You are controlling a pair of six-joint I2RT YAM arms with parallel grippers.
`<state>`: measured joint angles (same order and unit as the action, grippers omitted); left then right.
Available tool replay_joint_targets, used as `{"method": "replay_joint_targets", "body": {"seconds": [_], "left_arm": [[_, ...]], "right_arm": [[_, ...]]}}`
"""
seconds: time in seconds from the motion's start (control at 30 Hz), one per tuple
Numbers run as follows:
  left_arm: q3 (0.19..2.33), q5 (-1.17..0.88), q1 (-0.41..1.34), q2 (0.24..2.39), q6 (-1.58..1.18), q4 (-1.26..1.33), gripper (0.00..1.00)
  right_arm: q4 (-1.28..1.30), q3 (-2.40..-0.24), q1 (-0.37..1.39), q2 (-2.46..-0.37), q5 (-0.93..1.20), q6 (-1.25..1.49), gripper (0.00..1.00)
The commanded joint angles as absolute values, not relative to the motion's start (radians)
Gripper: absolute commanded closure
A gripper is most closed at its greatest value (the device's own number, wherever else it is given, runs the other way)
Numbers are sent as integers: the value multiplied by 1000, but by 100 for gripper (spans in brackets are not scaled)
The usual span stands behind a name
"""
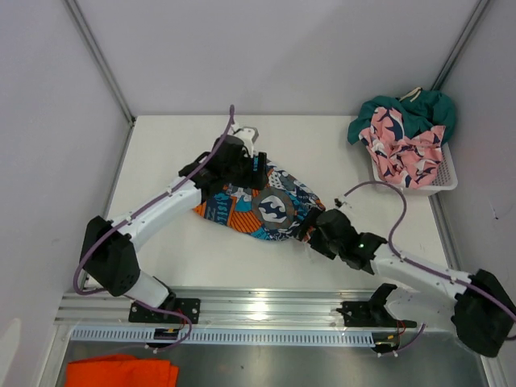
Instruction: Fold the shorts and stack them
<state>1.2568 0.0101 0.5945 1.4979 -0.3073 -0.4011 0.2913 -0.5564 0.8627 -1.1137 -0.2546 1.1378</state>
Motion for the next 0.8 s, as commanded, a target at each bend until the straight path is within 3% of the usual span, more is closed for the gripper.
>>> {"method": "replay_joint_targets", "body": {"seconds": [0.0, 0.2, 0.43, 0.67, 0.77], "left_arm": [[1206, -105, 653, 1506, -336, -275, 22], [1207, -164, 699, 1621, -362, -204, 24], [1252, -160, 729, 1753, -385, -166, 26], [1216, -141, 733, 1819, -437, -120, 31], [1218, -143, 735, 1850, -445, -115, 38]], "right_arm": [[212, -468, 726, -991, -151, 1040, 2], [90, -379, 506, -897, 38, 954, 1], [-102, -379, 329, -1061, 175, 868, 3], [-349, -335, 302, -1232, 253, 887, 3], [-428, -322, 301, -1301, 287, 917, 4]]}}
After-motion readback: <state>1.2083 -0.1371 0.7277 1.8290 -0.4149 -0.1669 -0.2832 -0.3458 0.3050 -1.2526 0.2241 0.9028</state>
